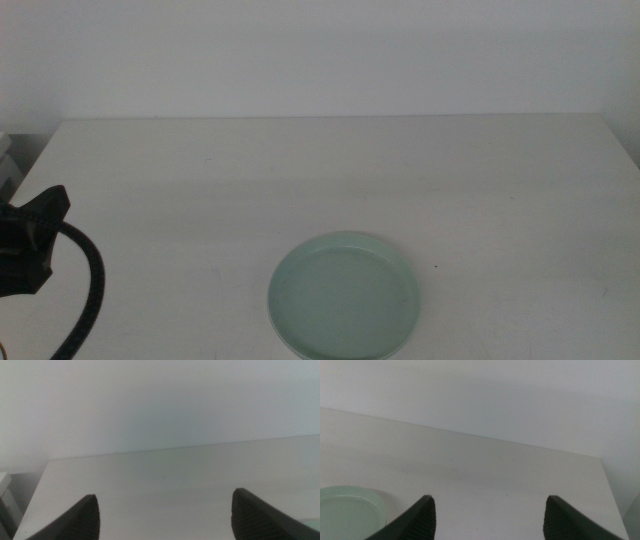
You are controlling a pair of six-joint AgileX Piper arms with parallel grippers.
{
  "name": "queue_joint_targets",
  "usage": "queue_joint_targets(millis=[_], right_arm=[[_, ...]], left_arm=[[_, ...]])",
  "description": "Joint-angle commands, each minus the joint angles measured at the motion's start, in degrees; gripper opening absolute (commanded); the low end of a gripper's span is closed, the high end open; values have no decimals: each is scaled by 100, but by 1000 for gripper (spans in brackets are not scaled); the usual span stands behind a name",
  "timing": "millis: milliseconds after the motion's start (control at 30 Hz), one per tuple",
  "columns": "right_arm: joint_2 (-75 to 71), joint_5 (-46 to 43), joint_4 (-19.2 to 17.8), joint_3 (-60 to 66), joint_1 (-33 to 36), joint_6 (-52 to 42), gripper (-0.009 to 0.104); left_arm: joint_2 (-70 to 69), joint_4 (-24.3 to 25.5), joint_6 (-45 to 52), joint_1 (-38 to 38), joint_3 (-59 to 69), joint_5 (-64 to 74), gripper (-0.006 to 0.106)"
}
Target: Stack the three bowls on top of each other.
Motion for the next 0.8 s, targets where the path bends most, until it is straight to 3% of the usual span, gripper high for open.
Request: queue_joint_targets(millis=[0, 100, 233, 300, 367, 500, 767], right_arm=[[26, -410, 28, -110, 2, -103, 55], [-265, -477, -510, -56, 2, 414, 55], [-703, -731, -2108, 58, 2, 2238, 55], [-833, -901, -2547, 110, 2, 2768, 55], [-901, -1047, -2671, 133, 2, 2912, 55], [-901, -1111, -2474, 139, 2, 2956, 55], [-1118, -1046, -2507, 371, 2, 2932, 55]], left_arm=[[1, -77, -9, 5, -159, -457, 88], [1, -77, -9, 5, -159, -457, 88], [1, -77, -9, 5, -159, -457, 88], [1, -77, -9, 5, -159, -457, 88], [1, -77, -9, 5, -159, -457, 88], [1, -77, -9, 5, -159, -457, 88], [-227, -77, -9, 5, -68, -426, 88]])
